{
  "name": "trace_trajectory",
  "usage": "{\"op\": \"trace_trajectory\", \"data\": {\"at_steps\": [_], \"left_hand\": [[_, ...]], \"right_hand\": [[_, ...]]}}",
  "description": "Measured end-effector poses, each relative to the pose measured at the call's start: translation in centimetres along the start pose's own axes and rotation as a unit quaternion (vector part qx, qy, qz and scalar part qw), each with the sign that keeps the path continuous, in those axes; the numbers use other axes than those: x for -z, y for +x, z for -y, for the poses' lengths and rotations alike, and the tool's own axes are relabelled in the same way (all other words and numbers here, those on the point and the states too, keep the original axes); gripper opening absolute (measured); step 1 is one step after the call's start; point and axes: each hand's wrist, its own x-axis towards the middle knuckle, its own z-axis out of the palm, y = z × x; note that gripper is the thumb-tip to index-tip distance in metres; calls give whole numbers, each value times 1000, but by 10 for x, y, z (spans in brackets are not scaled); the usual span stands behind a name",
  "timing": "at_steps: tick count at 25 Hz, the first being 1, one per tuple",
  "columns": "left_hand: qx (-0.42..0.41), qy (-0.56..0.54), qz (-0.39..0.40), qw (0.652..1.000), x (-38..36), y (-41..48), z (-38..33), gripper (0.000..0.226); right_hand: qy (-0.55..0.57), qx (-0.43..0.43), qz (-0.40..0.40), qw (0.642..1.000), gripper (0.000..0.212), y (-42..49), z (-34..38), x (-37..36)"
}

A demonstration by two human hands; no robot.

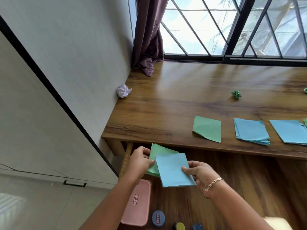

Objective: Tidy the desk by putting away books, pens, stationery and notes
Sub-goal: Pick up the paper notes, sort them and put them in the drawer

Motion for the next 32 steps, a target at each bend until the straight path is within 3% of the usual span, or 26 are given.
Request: {"op": "trace_trajectory", "data": {"at_steps": [6,11,13,16,20,27,32], "left_hand": [[41,65,7,997,2,32,7,15],[21,116,-19,993,19,35,14,39],[2,105,-7,994,25,30,19,42],[-14,92,10,996,30,26,22,41],[-9,74,21,997,30,26,19,41],[-3,65,26,998,30,30,19,40],[-46,205,71,975,12,45,15,40]], "right_hand": [[-58,-10,-31,998,27,58,-3,-12],[-173,15,-56,983,39,85,-7,-28],[-291,16,-42,956,44,89,-5,-38],[-505,15,-27,863,47,92,1,-50],[-581,28,-29,813,49,97,-2,-62],[-563,50,-37,824,44,103,-10,-63],[-452,53,-100,885,42,101,0,-21]]}}
